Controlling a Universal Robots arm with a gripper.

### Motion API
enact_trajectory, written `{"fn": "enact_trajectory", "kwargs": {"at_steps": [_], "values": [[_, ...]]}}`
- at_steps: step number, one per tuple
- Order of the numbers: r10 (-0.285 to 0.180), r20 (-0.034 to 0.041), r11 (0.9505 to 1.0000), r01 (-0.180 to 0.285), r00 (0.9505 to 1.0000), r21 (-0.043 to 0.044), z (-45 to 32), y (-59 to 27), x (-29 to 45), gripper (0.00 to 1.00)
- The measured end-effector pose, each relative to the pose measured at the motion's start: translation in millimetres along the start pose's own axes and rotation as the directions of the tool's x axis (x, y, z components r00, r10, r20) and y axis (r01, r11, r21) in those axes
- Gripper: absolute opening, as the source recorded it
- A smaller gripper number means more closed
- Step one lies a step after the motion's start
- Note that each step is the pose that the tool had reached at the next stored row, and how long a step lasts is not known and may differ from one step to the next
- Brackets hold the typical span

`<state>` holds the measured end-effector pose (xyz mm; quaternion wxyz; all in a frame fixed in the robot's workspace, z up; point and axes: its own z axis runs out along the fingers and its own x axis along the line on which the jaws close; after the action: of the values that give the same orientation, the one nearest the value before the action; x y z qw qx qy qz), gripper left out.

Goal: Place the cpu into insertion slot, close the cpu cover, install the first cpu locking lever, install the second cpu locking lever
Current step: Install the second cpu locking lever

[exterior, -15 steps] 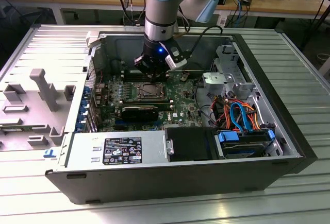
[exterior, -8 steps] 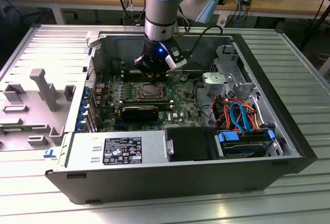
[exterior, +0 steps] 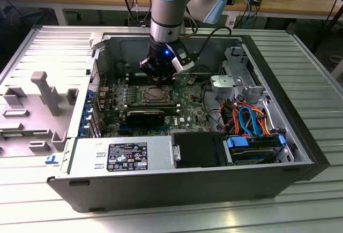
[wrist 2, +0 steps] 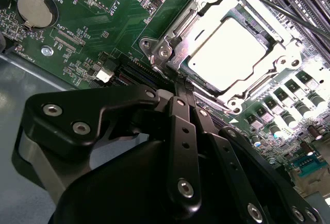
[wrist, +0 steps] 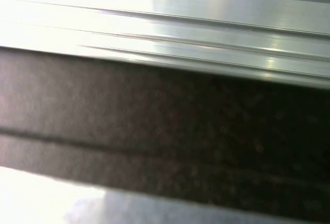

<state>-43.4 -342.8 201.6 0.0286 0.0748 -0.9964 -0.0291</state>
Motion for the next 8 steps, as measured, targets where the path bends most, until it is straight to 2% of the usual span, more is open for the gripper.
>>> {"fn": "enact_trajectory", "kwargs": {"at_steps": [8], "values": [[0.0,0.0,1.0,0.0,1.0,0.0,0.0,0.0,0.0,0.11]]}}
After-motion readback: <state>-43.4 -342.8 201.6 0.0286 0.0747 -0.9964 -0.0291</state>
